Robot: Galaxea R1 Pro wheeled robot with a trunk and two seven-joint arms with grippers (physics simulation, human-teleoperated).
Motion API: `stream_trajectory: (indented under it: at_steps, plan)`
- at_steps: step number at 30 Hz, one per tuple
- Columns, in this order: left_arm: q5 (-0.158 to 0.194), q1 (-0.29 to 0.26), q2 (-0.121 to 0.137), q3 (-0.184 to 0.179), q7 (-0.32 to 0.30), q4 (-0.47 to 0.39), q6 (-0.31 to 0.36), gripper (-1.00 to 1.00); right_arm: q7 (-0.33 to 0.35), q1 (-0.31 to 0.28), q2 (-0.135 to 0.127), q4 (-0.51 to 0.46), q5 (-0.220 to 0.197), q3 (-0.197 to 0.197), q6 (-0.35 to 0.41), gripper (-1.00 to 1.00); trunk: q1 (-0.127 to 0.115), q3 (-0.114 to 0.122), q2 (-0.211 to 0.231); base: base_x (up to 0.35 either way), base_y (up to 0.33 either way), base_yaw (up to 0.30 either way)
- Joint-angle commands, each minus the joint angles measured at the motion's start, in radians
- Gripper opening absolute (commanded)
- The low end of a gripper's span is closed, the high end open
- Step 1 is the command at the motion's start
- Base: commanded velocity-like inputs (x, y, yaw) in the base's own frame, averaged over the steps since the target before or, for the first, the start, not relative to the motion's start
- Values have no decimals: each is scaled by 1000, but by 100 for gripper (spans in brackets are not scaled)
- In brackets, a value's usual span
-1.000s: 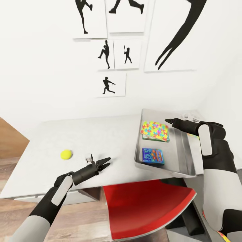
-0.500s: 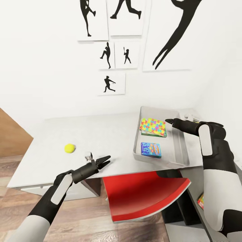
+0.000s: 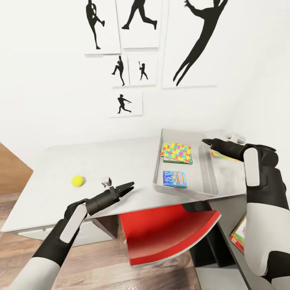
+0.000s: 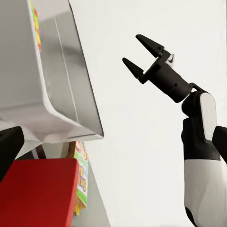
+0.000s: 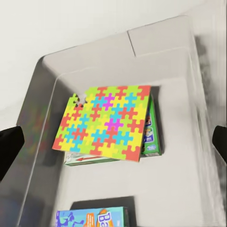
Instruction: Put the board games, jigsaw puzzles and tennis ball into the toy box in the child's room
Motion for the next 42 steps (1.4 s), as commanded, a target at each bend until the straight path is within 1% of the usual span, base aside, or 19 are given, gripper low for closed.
stream_trajectory:
  at_steps: [1, 7, 17, 28, 35, 38, 39, 41, 42]
  plan:
    - [7, -1, -2, -2, 1, -10, 6, 100, 7, -1, 0, -3, 6, -6, 5, 100, 1, -1, -2, -3, 0, -219]
    - [6, -1, -16, -3, 2, -44, 6, 100, 6, 19, 0, -11, 6, -16, 5, 100, 1, 5, -2, -2, 0, -235]
    - [5, -1, -22, -4, 3, -59, 7, 100, 6, 62, 0, -15, 5, -21, 5, 100, 1, 10, -2, -1, 0, -221]
    - [4, -1, -23, -4, 3, -62, 7, 100, 7, 86, 0, -15, 5, -30, 3, 100, 1, 12, -2, 0, 0, -55]
    - [4, -1, -23, -4, 3, -63, 7, 100, 9, 115, 0, -15, 3, -35, 3, 100, 1, 12, -2, 0, 0, -13]
    - [3, -1, -23, -4, 3, -63, 7, 100, 9, 150, 0, -18, 2, -38, 3, 100, 1, 13, -2, 0, 0, -70]
    - [3, -1, -23, -4, 3, -63, 7, 100, 9, 150, 0, -18, 2, -38, 3, 100, 1, 13, -2, 0, 0, -109]
    - [3, -1, -23, -4, 3, -63, 7, 100, 10, 182, 0, -27, 1, -53, 3, 100, 1, 13, -2, 0, 0, -157]
    - [3, -1, -23, -4, 3, -63, 7, 100, 10, 182, 0, -27, 1, -53, 3, 100, 1, 13, -2, 0, 0, -170]
